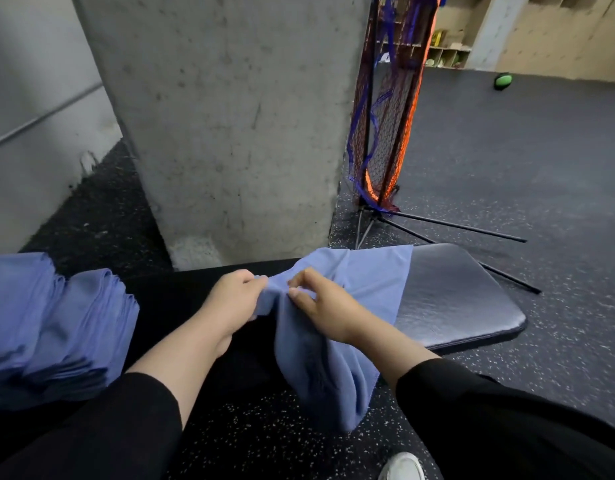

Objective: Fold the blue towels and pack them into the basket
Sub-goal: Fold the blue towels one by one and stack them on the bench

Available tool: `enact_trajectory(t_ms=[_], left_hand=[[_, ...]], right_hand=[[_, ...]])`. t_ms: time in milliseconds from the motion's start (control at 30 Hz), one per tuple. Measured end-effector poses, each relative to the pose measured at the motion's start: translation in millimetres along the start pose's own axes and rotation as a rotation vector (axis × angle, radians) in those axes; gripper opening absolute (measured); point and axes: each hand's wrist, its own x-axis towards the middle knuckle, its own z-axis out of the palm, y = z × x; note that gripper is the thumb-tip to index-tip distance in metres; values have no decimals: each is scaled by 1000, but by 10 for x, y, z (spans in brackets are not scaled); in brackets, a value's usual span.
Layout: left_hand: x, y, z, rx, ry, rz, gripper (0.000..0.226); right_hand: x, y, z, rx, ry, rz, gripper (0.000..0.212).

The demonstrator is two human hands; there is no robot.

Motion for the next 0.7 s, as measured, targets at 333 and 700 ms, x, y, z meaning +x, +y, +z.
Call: enact_trajectory(t_ms=[333, 700], left_hand=[[33, -63, -572, -135, 236, -59, 16], [-72, -118, -782, -204, 116, -177, 11]], right_hand=[[194, 336, 220, -530, -136, 502, 78], [787, 273, 438, -414, -137, 75, 82]])
